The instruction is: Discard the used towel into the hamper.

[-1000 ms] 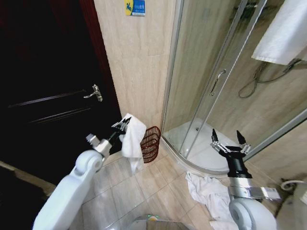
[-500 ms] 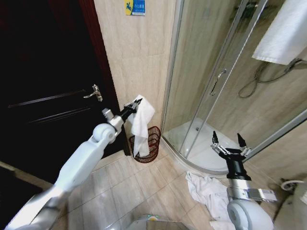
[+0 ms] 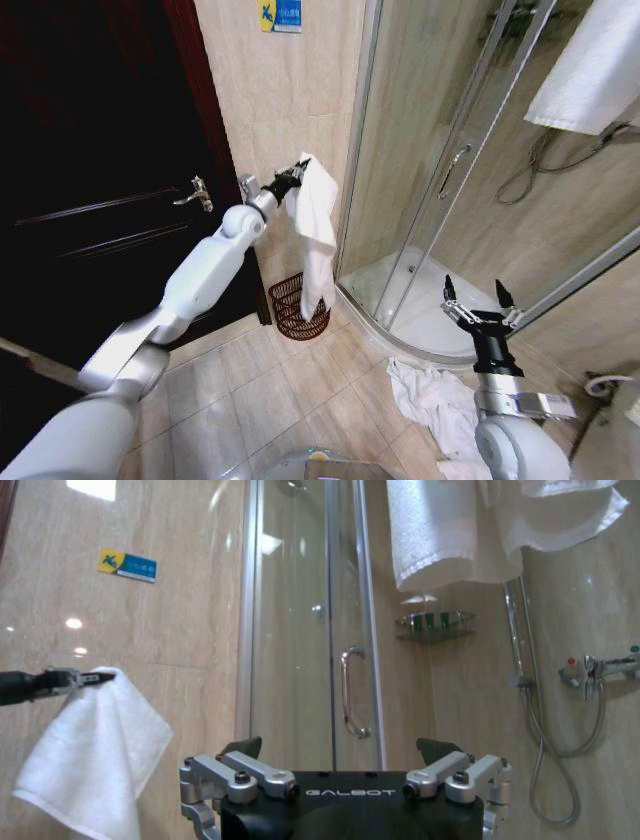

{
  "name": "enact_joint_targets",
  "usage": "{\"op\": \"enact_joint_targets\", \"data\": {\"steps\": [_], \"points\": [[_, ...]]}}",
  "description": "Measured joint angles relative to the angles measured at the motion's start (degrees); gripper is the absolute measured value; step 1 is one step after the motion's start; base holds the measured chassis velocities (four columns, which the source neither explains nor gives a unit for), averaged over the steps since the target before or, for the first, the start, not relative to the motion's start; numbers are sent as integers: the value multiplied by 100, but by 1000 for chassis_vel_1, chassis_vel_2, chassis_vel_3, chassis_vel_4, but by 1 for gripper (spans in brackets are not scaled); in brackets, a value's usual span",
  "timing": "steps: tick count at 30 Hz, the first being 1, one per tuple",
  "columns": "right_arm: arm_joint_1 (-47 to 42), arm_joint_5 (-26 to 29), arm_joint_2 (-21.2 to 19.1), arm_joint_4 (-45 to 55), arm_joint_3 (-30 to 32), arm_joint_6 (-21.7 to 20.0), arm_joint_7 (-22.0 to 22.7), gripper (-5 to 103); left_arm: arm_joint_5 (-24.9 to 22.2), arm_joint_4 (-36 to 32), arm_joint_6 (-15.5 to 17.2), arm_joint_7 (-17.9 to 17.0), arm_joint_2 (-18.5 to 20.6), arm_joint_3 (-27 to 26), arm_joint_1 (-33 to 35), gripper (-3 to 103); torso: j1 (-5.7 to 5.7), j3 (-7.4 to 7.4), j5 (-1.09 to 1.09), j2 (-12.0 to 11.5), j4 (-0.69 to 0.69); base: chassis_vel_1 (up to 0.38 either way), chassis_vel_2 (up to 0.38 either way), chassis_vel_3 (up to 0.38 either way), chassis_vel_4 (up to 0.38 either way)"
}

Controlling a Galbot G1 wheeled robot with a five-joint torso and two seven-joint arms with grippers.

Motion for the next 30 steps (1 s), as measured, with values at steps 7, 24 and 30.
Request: {"op": "enact_joint_targets", "data": {"steps": [7,24,30], "points": [[-65,2,5,14,9,39,-15,100,405,841,-325,-6,-369,82,-190,2,0,0,0,0,-2,0,0,0,0],[-124,31,18,32,77,77,1,100,537,590,-353,43,-236,69,649,2,-1,-1,-1,0,0,0,0,0,0],[-162,28,21,22,65,98,1,100,667,561,-394,41,-259,62,1157,2,-1,-1,-1,0,-2,0,0,0,0]]}}
